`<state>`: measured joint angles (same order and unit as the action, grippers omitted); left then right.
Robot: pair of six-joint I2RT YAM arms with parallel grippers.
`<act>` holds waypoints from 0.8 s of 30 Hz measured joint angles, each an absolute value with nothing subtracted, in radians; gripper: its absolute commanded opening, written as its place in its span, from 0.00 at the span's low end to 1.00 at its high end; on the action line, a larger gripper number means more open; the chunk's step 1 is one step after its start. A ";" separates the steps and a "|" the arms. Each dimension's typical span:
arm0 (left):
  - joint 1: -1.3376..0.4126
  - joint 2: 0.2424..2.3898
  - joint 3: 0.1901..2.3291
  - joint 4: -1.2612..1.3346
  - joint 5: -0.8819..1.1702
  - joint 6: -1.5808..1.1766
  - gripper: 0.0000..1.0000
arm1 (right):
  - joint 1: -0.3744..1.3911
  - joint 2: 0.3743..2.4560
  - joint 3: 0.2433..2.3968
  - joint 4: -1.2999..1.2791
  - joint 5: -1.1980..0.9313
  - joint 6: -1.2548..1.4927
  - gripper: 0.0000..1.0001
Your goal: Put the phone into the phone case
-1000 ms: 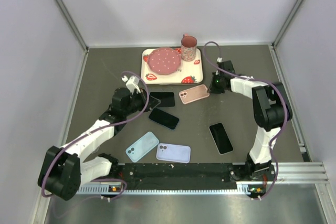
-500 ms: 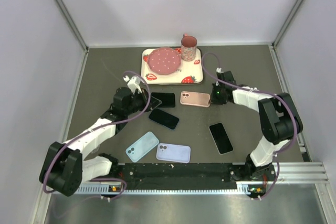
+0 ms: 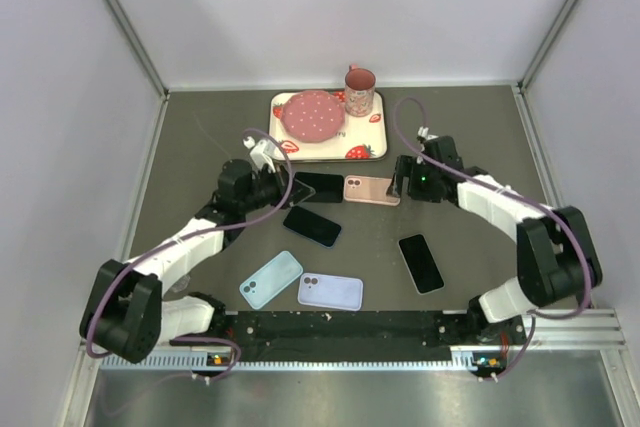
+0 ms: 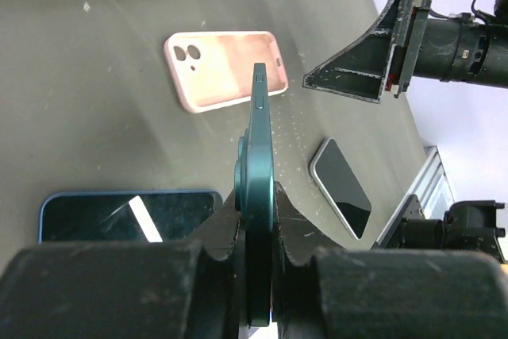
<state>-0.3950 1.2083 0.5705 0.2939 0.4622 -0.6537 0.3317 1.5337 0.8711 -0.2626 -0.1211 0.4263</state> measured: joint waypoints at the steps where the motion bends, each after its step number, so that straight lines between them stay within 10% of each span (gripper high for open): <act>1: -0.394 1.208 0.579 0.297 0.474 -0.646 0.00 | 0.332 1.499 0.866 -0.261 -0.139 0.426 0.89; 10: -0.377 1.212 0.661 0.474 0.707 -0.634 0.00 | 0.305 1.165 0.770 0.038 -0.537 0.451 0.95; 24: -0.381 1.418 0.686 1.182 1.041 -1.095 0.00 | 0.303 1.114 0.679 0.456 -0.933 0.685 0.73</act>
